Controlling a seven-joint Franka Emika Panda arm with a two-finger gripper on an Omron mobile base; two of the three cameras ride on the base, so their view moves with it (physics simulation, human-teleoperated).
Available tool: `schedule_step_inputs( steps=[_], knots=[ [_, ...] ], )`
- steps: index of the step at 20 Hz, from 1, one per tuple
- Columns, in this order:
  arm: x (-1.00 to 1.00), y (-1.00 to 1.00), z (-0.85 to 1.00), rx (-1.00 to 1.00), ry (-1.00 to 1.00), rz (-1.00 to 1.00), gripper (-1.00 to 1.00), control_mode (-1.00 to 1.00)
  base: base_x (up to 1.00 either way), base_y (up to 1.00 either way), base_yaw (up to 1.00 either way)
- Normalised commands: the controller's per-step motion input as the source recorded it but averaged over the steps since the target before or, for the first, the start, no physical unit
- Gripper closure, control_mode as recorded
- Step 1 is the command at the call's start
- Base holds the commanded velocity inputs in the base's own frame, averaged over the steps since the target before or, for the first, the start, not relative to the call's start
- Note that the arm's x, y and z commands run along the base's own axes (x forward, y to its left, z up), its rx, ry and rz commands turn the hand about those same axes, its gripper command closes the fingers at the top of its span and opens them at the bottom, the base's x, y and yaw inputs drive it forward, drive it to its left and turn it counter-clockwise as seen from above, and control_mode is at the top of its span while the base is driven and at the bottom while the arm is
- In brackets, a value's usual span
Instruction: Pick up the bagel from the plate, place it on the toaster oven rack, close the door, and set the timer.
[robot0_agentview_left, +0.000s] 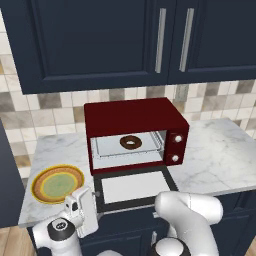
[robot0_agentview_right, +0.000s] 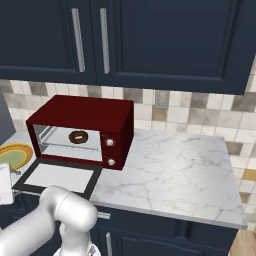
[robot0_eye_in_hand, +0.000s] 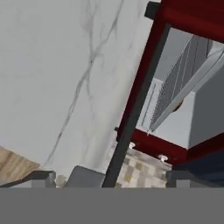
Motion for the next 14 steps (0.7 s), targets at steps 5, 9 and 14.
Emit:
schedule_step_inputs(
  steps=[5,9,14],
  knots=[
    [0.54,0.0,0.17,-0.04,0.0,0.02,-1.0,-1.0,0.0,0.0,0.0],
    [0.07,0.0,0.39,-0.14,-0.05,0.01,-1.0,-1.0,0.0,0.0,0.0],
    [0.01,0.0,0.62,-0.15,-0.14,0.03,-1.0,-1.0,0.0,0.0,0.0]
  ],
)
